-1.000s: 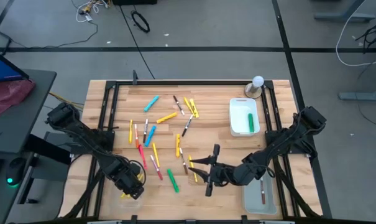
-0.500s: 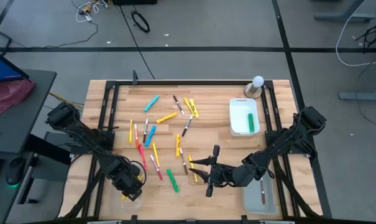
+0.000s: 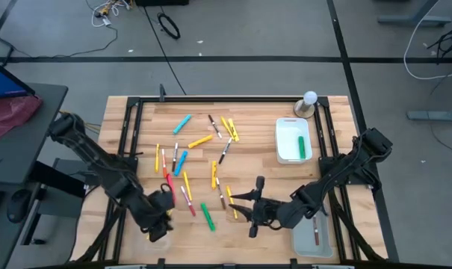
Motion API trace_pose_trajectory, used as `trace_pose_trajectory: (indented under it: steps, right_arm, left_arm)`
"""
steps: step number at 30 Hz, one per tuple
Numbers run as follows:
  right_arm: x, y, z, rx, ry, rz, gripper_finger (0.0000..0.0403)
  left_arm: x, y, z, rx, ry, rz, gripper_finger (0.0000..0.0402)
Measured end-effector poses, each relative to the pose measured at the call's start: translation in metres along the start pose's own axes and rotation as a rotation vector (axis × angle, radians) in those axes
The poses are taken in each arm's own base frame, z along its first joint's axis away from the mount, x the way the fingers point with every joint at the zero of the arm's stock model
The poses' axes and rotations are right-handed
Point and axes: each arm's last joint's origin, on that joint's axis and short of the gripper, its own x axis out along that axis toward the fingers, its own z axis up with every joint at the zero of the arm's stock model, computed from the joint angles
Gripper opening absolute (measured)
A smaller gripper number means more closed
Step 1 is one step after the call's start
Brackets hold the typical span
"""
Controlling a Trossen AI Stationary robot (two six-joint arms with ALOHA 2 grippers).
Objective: Pick & Place Markers
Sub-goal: Put the yellow highlighter into the white bin
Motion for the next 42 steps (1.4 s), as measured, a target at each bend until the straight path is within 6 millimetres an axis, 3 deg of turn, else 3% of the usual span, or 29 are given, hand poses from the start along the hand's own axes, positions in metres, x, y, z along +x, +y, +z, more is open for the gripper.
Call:
trace_pose_trajectory:
  steps: [4,9,13,16,20,24,30,35,42]
  right_arm:
    - [-0.003,-0.01,-0.001,0.1,0.058,-0.006,0.0121]
    - [-0.002,-0.033,-0.009,0.265,0.176,-0.046,0.0121]
    - [0.021,-0.061,-0.024,0.399,0.277,-0.064,0.0121]
    - [0.046,-0.092,-0.042,0.474,0.373,-0.079,0.0124]
    - [0.076,-0.141,-0.076,0.52,0.509,-0.165,0.0144]
    - [0.099,-0.183,-0.111,0.593,0.6,-0.224,0.0179]
    - [0.119,-0.227,-0.163,0.659,0.715,-0.32,0.0208]
    - [0.135,-0.245,-0.198,0.712,0.737,-0.308,0.0199]
    - [0.151,-0.247,-0.232,0.702,0.731,-0.343,0.0171]
  left_arm:
    - [-0.01,-0.007,0.013,0.29,-0.315,0.027,0.0177]
    - [-0.013,0.007,0.031,0.535,-0.458,0.114,0.0177]
    - [-0.026,0.034,0.048,0.569,-0.544,0.145,0.0177]
    - [-0.041,0.054,0.055,0.598,-0.633,0.097,0.0177]
    - [-0.068,0.071,0.06,0.576,-0.783,0.078,0.0177]
    - [-0.087,0.078,0.062,0.428,-0.873,0.061,0.0177]
    - [-0.1,0.081,0.062,0.298,-0.928,0.003,0.0177]
    - [-0.099,0.081,0.062,0.303,-0.925,0.007,0.0177]
    - [-0.099,0.081,0.062,0.303,-0.926,0.007,0.0177]
